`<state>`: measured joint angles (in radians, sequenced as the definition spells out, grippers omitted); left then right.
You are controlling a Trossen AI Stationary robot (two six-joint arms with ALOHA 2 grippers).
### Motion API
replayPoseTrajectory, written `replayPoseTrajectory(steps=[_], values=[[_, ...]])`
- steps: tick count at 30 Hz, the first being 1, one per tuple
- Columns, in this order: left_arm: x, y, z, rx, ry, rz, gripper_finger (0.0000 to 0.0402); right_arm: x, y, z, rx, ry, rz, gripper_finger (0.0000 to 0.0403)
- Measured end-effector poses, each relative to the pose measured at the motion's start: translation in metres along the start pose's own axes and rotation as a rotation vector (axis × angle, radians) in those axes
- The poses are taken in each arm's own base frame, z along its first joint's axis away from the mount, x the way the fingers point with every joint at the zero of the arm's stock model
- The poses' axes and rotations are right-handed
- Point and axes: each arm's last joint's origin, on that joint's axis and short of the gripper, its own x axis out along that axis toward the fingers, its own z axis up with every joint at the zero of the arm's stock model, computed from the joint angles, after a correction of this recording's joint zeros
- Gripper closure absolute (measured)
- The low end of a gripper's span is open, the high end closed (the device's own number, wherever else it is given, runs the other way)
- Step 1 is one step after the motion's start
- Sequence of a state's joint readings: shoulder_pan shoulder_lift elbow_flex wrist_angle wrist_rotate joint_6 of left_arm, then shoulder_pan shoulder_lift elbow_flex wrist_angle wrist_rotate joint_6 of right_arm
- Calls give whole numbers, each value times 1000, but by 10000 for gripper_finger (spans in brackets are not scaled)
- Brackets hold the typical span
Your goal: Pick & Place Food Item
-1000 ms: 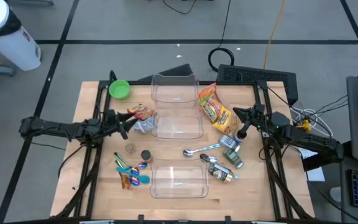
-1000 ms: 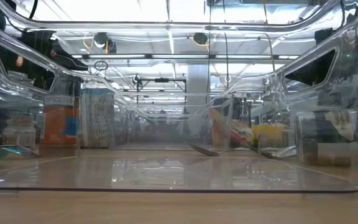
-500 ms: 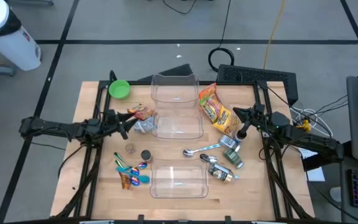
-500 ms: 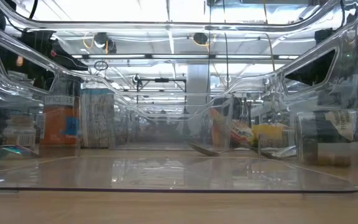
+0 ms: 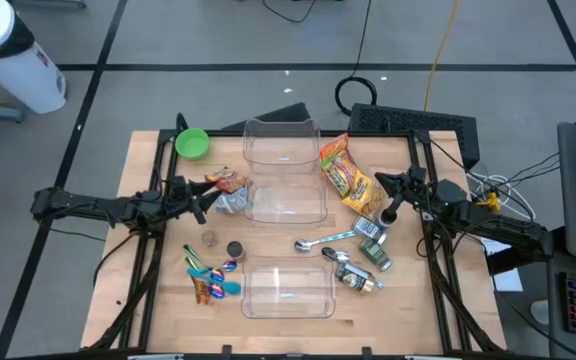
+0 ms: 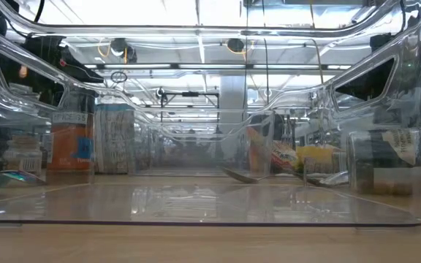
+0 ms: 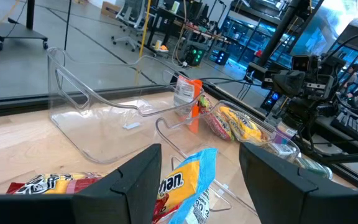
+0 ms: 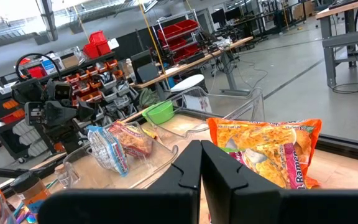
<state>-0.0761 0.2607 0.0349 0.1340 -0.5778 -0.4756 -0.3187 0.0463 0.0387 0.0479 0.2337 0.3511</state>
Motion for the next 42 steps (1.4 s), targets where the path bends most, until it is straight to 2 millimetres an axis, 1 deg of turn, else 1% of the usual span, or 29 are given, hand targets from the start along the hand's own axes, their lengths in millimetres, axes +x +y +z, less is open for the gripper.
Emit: replayPoseTrajectory(steps=[2,11,21,25,27,31,34,37,42], values=[[0,0,0,0,0,0,179,0,0,1,11,-15,5,403],[0,0,0,0,0,0,179,0,2,3,195,-25,40,403],[0,0,0,0,-1,0,179,0,2,4,226,-34,46,403],[0,0,0,0,0,0,179,0,2,6,397,-53,31,403],[0,0,0,0,0,0,179,0,1,6,437,-73,9,403],[0,0,0,-3,-4,-1,179,-1,4,13,472,-133,51,403],[0,-2,5,-86,-44,-24,179,-2,5,19,488,-191,83,403],[-1,-5,11,-229,-99,-53,179,-3,6,25,520,-256,84,403],[-3,-7,25,-472,-250,-57,179,-6,8,34,553,-345,129,403]])
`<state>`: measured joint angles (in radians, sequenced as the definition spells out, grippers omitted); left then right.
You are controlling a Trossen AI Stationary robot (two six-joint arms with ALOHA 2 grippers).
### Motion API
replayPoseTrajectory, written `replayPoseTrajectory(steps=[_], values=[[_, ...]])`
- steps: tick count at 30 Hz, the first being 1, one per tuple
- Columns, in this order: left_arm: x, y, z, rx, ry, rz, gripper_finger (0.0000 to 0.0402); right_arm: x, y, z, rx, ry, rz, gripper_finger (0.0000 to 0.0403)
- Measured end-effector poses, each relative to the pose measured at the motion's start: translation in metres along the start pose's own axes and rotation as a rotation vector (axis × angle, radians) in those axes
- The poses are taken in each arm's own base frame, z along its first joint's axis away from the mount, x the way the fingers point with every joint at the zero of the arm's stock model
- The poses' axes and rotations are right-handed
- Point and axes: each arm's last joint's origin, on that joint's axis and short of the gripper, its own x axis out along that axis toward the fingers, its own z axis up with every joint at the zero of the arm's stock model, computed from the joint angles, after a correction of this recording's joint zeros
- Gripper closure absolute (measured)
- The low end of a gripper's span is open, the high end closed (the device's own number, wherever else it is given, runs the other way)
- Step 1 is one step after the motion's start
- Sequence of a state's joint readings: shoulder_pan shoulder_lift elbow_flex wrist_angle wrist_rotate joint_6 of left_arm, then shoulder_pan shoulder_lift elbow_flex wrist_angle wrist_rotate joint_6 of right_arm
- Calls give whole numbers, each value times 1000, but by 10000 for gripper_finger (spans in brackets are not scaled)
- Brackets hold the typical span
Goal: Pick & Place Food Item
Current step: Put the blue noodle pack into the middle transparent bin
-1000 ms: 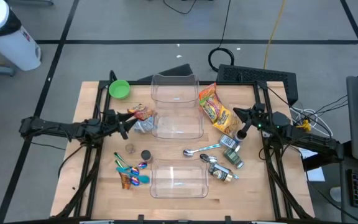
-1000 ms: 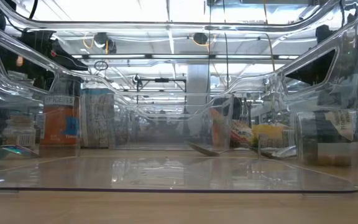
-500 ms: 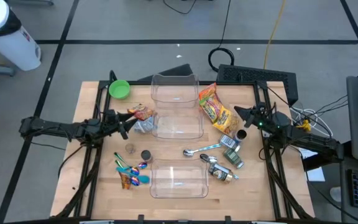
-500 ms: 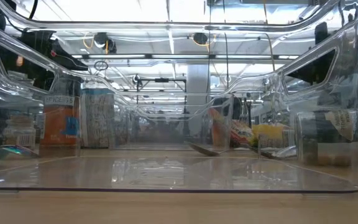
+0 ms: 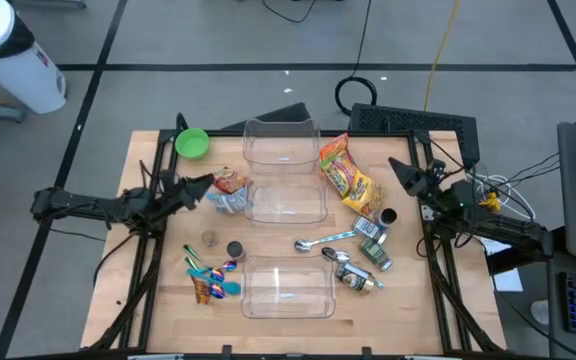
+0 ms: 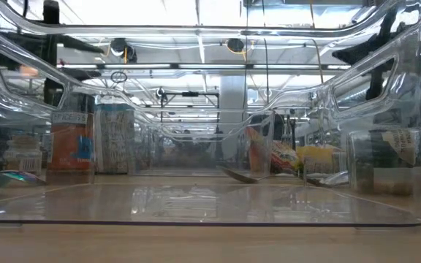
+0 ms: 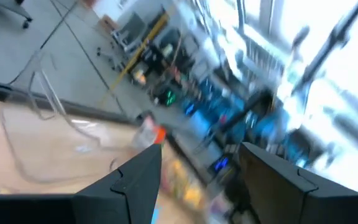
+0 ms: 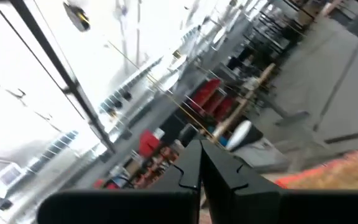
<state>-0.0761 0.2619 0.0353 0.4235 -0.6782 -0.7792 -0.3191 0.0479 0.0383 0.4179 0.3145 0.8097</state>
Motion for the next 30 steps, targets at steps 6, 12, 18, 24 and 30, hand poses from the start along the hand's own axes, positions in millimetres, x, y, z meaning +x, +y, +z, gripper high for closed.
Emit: replayPoseTrajectory(steps=[6,12,18,24,30], values=[[-1,-12,15,-70,-146,-63,179,2,11,10,92,-103,117,403],[9,-47,37,12,-146,-135,179,15,18,6,19,-43,168,403],[45,-99,48,242,-72,-89,179,49,45,12,-138,35,221,403],[88,-137,37,342,6,-41,179,70,44,2,-188,55,202,403],[122,-159,27,306,16,-25,179,78,34,-10,-138,122,147,403]])
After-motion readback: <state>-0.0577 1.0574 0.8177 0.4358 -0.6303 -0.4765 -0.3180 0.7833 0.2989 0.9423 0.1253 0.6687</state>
